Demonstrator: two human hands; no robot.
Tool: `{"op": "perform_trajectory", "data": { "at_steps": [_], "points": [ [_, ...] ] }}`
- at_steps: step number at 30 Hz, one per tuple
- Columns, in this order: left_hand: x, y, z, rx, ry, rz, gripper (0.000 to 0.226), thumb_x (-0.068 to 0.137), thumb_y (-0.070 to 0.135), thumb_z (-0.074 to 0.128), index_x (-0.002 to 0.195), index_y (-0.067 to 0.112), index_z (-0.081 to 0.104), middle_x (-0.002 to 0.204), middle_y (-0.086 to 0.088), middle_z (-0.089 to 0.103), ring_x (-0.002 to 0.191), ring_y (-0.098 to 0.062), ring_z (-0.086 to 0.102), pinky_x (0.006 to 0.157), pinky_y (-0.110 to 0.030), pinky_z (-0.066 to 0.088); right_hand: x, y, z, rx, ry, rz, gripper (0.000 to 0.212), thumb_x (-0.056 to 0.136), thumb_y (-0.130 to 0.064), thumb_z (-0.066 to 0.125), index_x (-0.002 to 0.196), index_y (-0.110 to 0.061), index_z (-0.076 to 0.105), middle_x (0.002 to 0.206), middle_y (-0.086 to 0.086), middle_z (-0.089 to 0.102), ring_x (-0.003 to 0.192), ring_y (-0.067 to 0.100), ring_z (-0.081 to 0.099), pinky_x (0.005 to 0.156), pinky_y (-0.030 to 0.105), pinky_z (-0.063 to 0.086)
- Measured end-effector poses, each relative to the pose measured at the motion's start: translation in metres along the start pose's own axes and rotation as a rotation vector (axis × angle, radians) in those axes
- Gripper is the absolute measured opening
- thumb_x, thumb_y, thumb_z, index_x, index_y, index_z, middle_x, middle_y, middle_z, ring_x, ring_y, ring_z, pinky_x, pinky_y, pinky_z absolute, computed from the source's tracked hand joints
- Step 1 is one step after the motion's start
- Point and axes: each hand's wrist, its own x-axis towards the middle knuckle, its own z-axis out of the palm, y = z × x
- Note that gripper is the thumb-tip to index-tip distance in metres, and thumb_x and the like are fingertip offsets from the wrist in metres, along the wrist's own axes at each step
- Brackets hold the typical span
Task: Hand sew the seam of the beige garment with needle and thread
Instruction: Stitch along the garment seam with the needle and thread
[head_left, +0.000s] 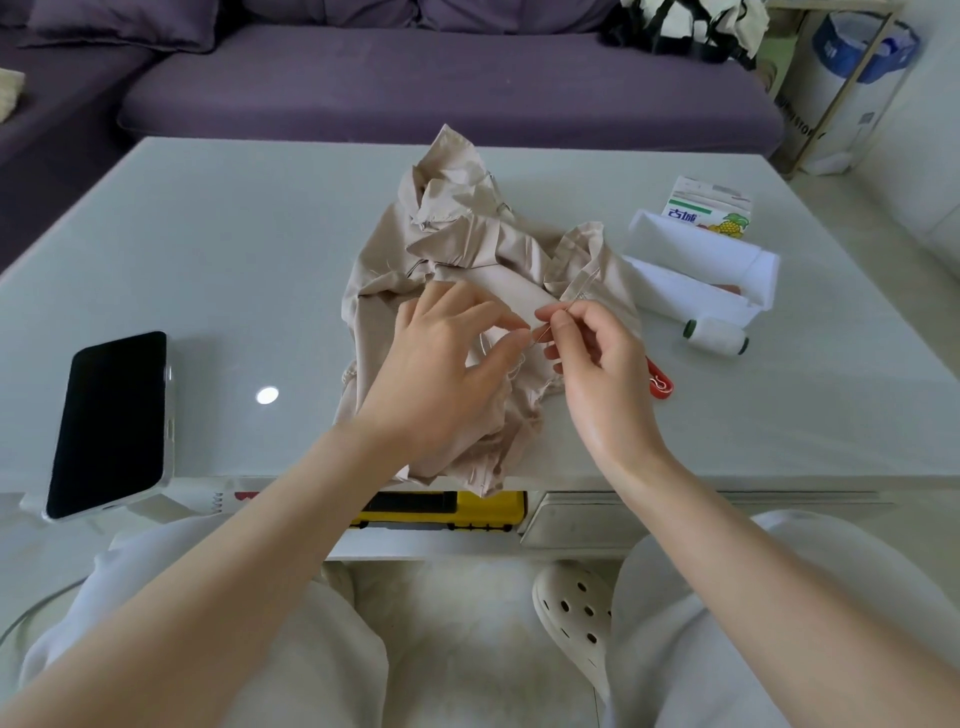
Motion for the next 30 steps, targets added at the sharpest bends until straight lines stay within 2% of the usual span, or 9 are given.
{"op": "perform_trajectory", "data": {
  "at_steps": [7, 11, 16, 20, 22, 24, 25, 27, 30],
  "points": [
    [0.002, -0.002, 0.007, -0.073, -0.033, -0.077, 0.009, 0.088, 0.029, 0.064, 0.086, 0.026, 0.072, 0.091, 0.017, 0.059, 0.096, -0.002, 0.037, 0.097, -0.038, 0.032, 0.001, -0.003, 0.001, 0.015, -0.001, -0.039, 0.018, 0.099, -0.012, 0.047, 0.093, -0.018, 0.063, 0.082, -0.014, 0.062, 0.073, -0.002, 0.056, 0.070, 0.013, 0.043],
    [0.001, -0.002, 0.004, -0.110, -0.060, -0.136, 0.008, 0.086, 0.028, 0.067, 0.083, 0.022, 0.072, 0.087, 0.017, 0.060, 0.097, -0.003, 0.041, 0.094, -0.032, 0.035, 0.002, -0.001, 0.000, 0.036, -0.009, -0.029, 0.020, 0.099, -0.011, 0.046, 0.091, -0.021, 0.062, 0.079, -0.011, 0.062, 0.074, 0.002, 0.058, 0.072, 0.022, 0.049],
    [-0.005, -0.005, -0.001, -0.123, -0.127, -0.203, 0.010, 0.085, 0.027, 0.067, 0.083, 0.019, 0.073, 0.090, 0.014, 0.063, 0.102, -0.004, 0.043, 0.088, -0.016, 0.035, 0.014, 0.001, -0.005, 0.326, 0.068, 0.199, 0.022, 0.099, -0.009, 0.045, 0.087, -0.016, 0.063, 0.075, -0.004, 0.062, 0.070, 0.004, 0.060, 0.074, 0.021, 0.052],
    [-0.007, -0.005, -0.006, -0.148, -0.169, -0.250, 0.009, 0.085, 0.025, 0.067, 0.078, 0.021, 0.071, 0.093, 0.011, 0.064, 0.106, -0.008, 0.044, 0.092, -0.017, 0.036, 0.023, -0.002, -0.013, 0.608, 0.100, 0.406, 0.022, 0.101, -0.005, 0.040, 0.088, -0.008, 0.058, 0.074, 0.003, 0.060, 0.072, 0.013, 0.065, 0.074, 0.023, 0.057],
    [-0.009, -0.004, -0.008, -0.156, -0.199, -0.262, 0.011, 0.085, 0.025, 0.067, 0.074, 0.027, 0.069, 0.093, 0.010, 0.063, 0.106, -0.009, 0.044, 0.091, -0.017, 0.036, 0.027, -0.003, -0.015, 0.783, 0.141, 0.526, 0.023, 0.101, -0.003, 0.037, 0.087, -0.006, 0.055, 0.069, 0.004, 0.055, 0.058, 0.010, 0.064, 0.066, 0.022, 0.057],
    [-0.010, -0.003, -0.010, -0.160, -0.224, -0.269, 0.016, 0.086, 0.025, 0.067, 0.071, 0.033, 0.066, 0.093, 0.010, 0.062, 0.105, -0.008, 0.043, 0.089, -0.014, 0.034, 0.029, -0.004, -0.017, 0.886, 0.174, 0.596, 0.024, 0.101, -0.001, 0.034, 0.087, -0.006, 0.053, 0.063, 0.001, 0.045, 0.043, 0.005, 0.048, 0.049, 0.016, 0.048],
    [-0.011, -0.002, -0.011, -0.163, -0.229, -0.272, 0.017, 0.086, 0.026, 0.066, 0.071, 0.033, 0.066, 0.093, 0.010, 0.062, 0.105, -0.008, 0.043, 0.088, -0.012, 0.033, 0.030, -0.003, -0.018, 0.839, 0.152, 0.586, 0.026, 0.101, -0.002, 0.033, 0.086, -0.007, 0.053, 0.062, -0.001, 0.041, 0.040, 0.004, 0.039, 0.042, 0.014, 0.039],
    [-0.011, -0.002, -0.011, -0.174, -0.222, -0.277, 0.013, 0.087, 0.025, 0.065, 0.074, 0.028, 0.068, 0.093, 0.011, 0.062, 0.105, -0.008, 0.044, 0.086, -0.010, 0.032, 0.027, 0.000, -0.019, 0.512, 0.017, 0.483, 0.026, 0.100, -0.004, 0.034, 0.083, -0.010, 0.053, 0.065, -0.004, 0.042, 0.040, 0.001, 0.032, 0.042, 0.013, 0.026],
    [-0.011, -0.001, -0.010, -0.186, -0.212, -0.269, 0.012, 0.090, 0.021, 0.061, 0.078, 0.022, 0.064, 0.093, 0.010, 0.059, 0.104, -0.009, 0.045, 0.082, -0.003, 0.030, 0.018, 0.003, -0.018, 0.009, -0.238, 0.364, 0.019, 0.098, -0.021, 0.048, 0.084, -0.014, 0.057, 0.073, -0.009, 0.054, 0.045, -0.003, 0.043, 0.052, 0.014, 0.033]
  ]
}}
